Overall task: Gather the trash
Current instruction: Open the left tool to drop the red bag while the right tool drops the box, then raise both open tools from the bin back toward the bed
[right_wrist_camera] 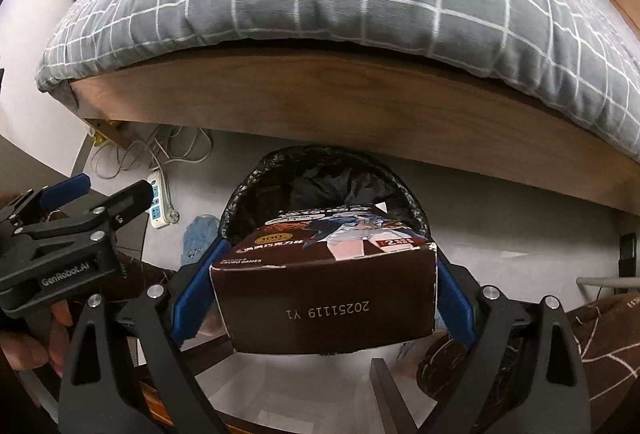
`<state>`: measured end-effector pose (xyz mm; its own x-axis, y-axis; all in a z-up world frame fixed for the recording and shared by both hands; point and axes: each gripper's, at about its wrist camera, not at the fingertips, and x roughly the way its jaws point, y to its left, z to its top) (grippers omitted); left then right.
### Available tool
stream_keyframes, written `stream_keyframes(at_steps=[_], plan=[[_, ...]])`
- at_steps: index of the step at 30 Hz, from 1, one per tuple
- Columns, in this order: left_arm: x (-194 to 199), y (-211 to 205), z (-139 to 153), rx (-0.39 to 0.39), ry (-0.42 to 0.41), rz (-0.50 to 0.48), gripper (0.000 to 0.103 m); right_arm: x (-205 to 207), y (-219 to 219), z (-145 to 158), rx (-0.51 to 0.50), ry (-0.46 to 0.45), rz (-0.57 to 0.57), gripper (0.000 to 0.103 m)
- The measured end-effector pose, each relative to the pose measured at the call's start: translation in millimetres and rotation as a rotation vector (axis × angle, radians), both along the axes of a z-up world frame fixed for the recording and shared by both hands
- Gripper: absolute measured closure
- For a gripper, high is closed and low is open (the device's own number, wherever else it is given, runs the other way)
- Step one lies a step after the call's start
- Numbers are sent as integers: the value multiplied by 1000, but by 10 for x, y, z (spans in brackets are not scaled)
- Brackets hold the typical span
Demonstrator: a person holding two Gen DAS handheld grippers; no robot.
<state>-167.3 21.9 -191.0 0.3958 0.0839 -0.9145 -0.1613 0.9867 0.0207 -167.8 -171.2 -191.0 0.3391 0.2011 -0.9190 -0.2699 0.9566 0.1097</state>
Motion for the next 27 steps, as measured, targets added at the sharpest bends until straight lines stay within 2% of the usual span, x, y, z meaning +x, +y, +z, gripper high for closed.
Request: stream_keyframes(at_steps=[7,10,14,27], plan=[[2,34,21,1,-10,6,6,-3,42,1,-4,3,7,13],[7,13,45,0,-14,3,6,-5,40,39,-11,-29,0,8],[20,-17,116,1,-27,-6,6,7,-38,121,-19,-61,-20,8],[191,-152,651,-7,-131,-41,6,122,-334,734,-26,-248,-81,8]])
